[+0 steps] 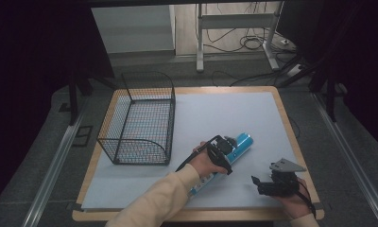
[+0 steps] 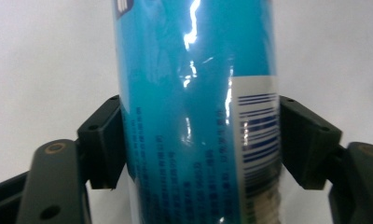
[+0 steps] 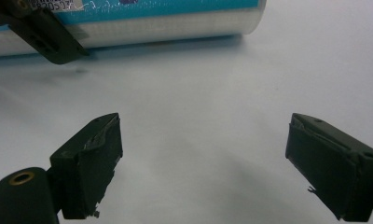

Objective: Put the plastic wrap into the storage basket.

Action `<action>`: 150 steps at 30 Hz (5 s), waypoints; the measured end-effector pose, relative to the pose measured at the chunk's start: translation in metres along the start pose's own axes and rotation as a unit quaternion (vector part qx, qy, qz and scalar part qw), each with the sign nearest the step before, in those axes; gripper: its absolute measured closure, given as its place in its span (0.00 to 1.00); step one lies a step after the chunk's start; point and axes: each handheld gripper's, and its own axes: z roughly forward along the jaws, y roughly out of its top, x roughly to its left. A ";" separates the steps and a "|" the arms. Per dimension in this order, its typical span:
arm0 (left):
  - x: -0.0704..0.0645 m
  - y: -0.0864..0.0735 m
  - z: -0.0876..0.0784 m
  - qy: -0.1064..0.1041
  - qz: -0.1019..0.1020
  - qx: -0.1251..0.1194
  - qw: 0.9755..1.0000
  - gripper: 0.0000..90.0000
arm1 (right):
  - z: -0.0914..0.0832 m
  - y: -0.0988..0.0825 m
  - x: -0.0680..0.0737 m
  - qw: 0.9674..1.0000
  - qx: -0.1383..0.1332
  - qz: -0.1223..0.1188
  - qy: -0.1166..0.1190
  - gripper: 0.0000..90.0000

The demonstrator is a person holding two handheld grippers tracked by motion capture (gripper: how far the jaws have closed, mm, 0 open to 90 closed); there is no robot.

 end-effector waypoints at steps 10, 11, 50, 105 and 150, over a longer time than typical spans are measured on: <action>0.008 0.001 0.000 -0.025 -0.012 0.001 1.000 0.34 | 0.001 -0.001 -0.001 1.000 0.001 -0.002 0.002 0.12; 0.009 0.001 0.000 -0.029 -0.014 0.002 0.999 0.34 | 0.001 0.000 -0.001 1.000 0.000 -0.002 0.002 0.12; 0.013 0.007 -0.049 -0.025 0.030 0.015 0.999 0.35 | -0.001 0.000 -0.002 1.000 -0.007 -0.001 0.003 0.12; 0.041 0.065 -0.111 0.044 0.034 -0.011 0.998 0.35 | 0.002 0.003 -0.003 1.000 -0.012 -0.002 0.001 0.13; 0.078 0.086 -0.147 0.110 0.018 -0.009 0.994 0.35 | 0.003 0.002 -0.005 1.000 -0.008 0.003 -0.006 0.13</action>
